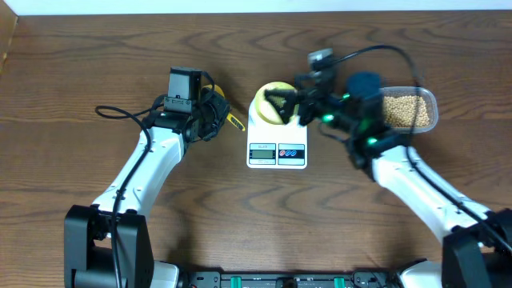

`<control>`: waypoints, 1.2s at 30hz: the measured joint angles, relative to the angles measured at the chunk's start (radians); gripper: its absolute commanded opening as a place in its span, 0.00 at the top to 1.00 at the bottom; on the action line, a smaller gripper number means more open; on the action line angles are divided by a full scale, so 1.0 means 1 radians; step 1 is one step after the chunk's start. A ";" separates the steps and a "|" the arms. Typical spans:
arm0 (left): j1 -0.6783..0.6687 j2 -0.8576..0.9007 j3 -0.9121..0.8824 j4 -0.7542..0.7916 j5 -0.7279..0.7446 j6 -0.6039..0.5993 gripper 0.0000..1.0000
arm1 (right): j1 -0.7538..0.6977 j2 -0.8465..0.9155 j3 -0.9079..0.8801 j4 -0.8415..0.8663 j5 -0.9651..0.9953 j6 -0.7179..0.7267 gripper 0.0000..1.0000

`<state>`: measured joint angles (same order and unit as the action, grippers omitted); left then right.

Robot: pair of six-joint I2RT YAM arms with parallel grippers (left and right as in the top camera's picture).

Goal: Scoop item into bowl and weigh 50g on scale
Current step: 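Move the right gripper forward toward the scoop held by the left gripper, then close the right gripper on the scoop handle beside the left gripper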

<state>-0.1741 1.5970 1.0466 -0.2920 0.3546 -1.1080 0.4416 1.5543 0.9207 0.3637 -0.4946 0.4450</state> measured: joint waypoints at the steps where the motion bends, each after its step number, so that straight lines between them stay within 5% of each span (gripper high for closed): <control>1: 0.000 0.000 0.000 0.002 0.018 -0.003 0.93 | 0.023 0.004 0.000 0.002 0.024 0.003 0.01; 4: 0.000 0.000 0.000 0.005 0.069 -0.008 0.93 | 0.060 0.005 0.000 0.023 0.079 0.007 0.04; 7: 0.000 0.000 0.000 0.010 0.127 -0.014 0.93 | 0.065 0.005 0.000 0.051 0.111 0.019 0.48; 8: 0.000 0.000 0.000 0.013 0.148 -0.015 0.93 | 0.065 0.005 0.000 0.053 0.119 0.027 0.56; 19: 0.000 0.000 0.000 0.008 0.208 -0.083 0.93 | 0.163 0.018 0.000 -0.018 0.248 0.081 0.55; 36: 0.000 0.000 0.000 -0.029 0.065 -0.214 0.93 | 0.250 0.122 0.006 -0.043 0.349 0.151 0.53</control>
<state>-0.1741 1.5970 1.0466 -0.3214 0.4198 -1.3220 0.6914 1.6768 0.9268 0.3202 -0.1455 0.5961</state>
